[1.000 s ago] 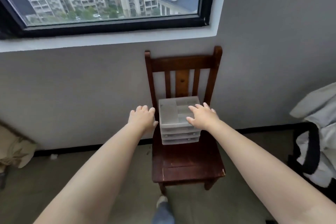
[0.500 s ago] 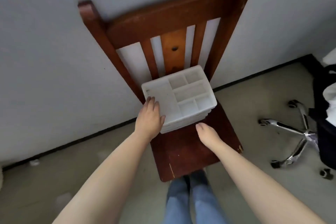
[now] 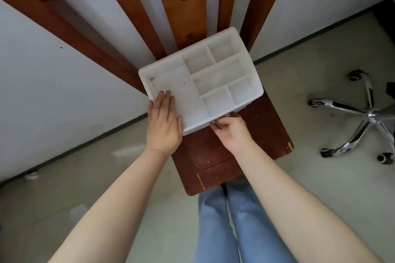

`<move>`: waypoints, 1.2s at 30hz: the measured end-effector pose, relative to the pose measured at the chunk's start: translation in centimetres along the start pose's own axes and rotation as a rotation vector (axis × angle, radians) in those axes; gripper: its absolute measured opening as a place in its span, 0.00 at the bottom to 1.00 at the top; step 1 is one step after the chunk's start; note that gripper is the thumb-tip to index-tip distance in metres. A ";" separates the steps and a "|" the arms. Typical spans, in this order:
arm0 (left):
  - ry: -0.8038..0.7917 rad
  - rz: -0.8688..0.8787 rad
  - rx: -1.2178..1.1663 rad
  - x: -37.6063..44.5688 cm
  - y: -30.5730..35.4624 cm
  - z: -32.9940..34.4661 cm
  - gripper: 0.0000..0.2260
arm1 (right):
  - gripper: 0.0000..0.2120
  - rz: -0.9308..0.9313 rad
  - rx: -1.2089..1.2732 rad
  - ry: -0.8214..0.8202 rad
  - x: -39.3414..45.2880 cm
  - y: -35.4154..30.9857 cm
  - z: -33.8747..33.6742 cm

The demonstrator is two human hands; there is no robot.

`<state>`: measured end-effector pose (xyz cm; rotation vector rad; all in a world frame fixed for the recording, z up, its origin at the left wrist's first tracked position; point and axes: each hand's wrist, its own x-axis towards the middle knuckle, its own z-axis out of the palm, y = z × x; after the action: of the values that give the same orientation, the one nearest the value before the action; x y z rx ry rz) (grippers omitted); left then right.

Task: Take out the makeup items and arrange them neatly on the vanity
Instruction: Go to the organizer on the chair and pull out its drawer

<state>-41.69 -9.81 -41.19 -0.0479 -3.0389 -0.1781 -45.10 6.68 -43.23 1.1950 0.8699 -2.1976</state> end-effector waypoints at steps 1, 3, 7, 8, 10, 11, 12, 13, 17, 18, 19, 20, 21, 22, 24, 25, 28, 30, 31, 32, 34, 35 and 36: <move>0.014 0.003 0.000 0.0 0.0 0.0 0.21 | 0.29 0.003 0.014 -0.018 0.0 0.1 -0.3; 0.028 0.011 0.026 0.0 -0.1 0.0 0.21 | 0.28 0.003 0.021 -0.071 -0.3 0.2 -0.8; -0.003 0.013 0.053 0.1 -0.1 0.1 0.22 | 0.19 0.005 -0.071 -0.130 -1.3 -0.5 -1.3; -0.010 0.021 0.064 0.1 -0.2 0.1 0.22 | 0.18 0.000 -0.102 -0.114 -1.5 -0.6 -1.5; -0.008 0.025 0.087 0.1 -0.3 0.1 0.23 | 0.16 -0.015 -0.148 -0.043 -1.9 -0.6 -2.3; -0.003 0.023 0.092 0.1 -0.3 0.1 0.23 | 0.17 -0.020 -0.170 0.000 -2.1 -0.4 -2.9; -0.003 0.020 0.099 0.1 -0.3 0.2 0.23 | 0.17 -0.021 -0.204 0.047 -2.3 -0.2 -3.6; -0.006 0.015 0.110 0.1 -0.3 0.2 0.23 | 0.16 -0.017 -0.240 0.098 -2.7 0.1 -4.4; -0.031 0.025 0.117 -0.1 -0.5 0.2 0.23 | 0.11 0.005 -0.295 0.249 -4.2 1.7 -7.3; -0.037 0.026 0.099 -0.1 -0.5 0.1 0.23 | 0.10 0.008 -0.301 0.266 -4.6 2.1 -7.9; -0.037 0.026 0.076 -0.1 -0.4 0.1 0.23 | 0.10 0.012 -0.306 0.273 -5.0 2.3 -8.4; -0.039 0.025 0.049 -0.3 -0.3 0.0 0.23 | 0.10 0.017 -0.305 0.270 -5.2 2.4 -8.8; -0.036 0.023 0.025 -0.5 -0.3 0.0 0.23 | 0.09 0.020 -0.296 0.255 -5.5 2.4 -9.0; -0.022 0.013 0.007 -1.0 -0.2 0.0 0.23 | 0.09 0.023 -0.291 0.237 -5.6 2.3 -9.1; 0.022 -0.061 -0.038 -2.7 0.3 0.0 0.24 | 0.09 0.020 -0.310 0.207 -5.8 2.0 -9.0; 0.046 -0.127 -0.086 -4.1 0.9 0.1 0.24 | 0.09 0.022 -0.324 0.202 -5.9 1.9 -8.9; 0.030 -0.401 -0.312 -8.5 3.5 0.4 0.25 | 0.07 0.042 -0.373 0.179 -6.3 1.3 -9.0; -0.128 -0.625 -0.487 -10.6 5.4 0.3 0.24 | 0.04 0.112 -0.542 0.179 -7.1 0.6 -8.8; -0.230 -0.740 -0.582 -11.0 6.1 0.2 0.23 | 0.03 0.175 -0.727 0.175 -7.6 0.2 -8.5; -0.310 -0.828 -0.647 -11.3 6.5 0.2 0.21 | 0.05 0.243 -0.972 0.142 -8.3 -0.3 -8.2; -0.365 -0.870 -0.677 -11.2 6.9 0.3 0.14 | 0.10 0.259 -1.454 0.002 -9.2 -1.0 -7.4; -0.365 -0.866 -0.674 -10.9 7.0 0.2 0.11 | 0.10 0.150 -1.644 -0.066 -9.3 -1.1 -6.9; -0.359 -0.865 -0.664 -10.7 7.0 0.2 0.09 | 0.10 -0.030 -1.807 -0.117 -9.2 -1.2 -6.5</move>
<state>-30.82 -3.16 -41.69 1.2929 -2.9182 -1.3288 -37.76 13.24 -37.61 0.0811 1.9869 -0.6577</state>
